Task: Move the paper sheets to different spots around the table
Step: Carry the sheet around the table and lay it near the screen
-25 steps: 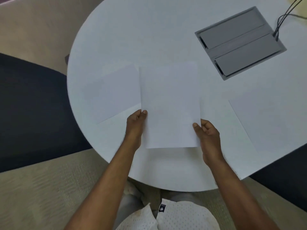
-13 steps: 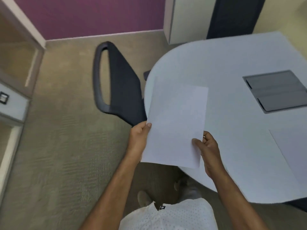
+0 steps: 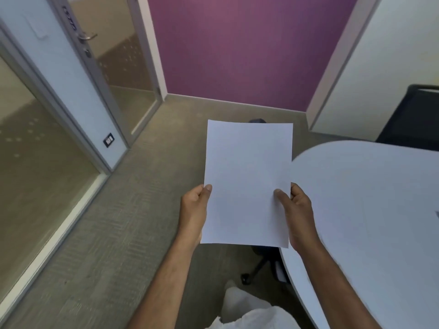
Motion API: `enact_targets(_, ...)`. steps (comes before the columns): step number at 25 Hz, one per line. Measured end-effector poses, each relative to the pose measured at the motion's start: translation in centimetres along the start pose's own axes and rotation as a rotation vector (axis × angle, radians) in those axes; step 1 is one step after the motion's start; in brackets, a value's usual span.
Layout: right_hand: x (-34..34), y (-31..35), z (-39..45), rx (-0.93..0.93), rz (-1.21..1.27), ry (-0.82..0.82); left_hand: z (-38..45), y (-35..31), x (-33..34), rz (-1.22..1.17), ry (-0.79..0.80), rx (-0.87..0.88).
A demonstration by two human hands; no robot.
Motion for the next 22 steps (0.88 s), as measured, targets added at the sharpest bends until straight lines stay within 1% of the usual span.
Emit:
enact_targets(5,5.7,2.1,6.6,-0.043,0.044,0.032,8.1,-3.0,-2.1,-0.003,-0.050,0.050)
enact_targets(9,9.5,3.7,13.5,-0.071,0.105,0.009,15.9,-6.7,-2.3,0.020,-0.027,0.055)
enact_targets(15,13.8,6.3,23.6,-0.065,0.180,-0.045,26.7,-11.5,-0.8,0.020,0.056,0.029)
enact_targets(18,14.8,7.3,28.3,-0.062,0.204,-0.090,32.5,-12.0,0.3,0.057,0.080,0.012)
enact_targets(22,15.2,7.8,34.4,-0.062,0.248,-0.204,40.2,-12.0,3.1,0.150,0.188,-0.005)
Point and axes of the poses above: each hand's wrist, its own z-axis towards the middle knuckle, its own x-axis out of the palm, y = z × x, the point moved 3 cm from there along z, towards the middle knuckle, and after that the axes turned 3 degrees about z, right-handed, at the moved point
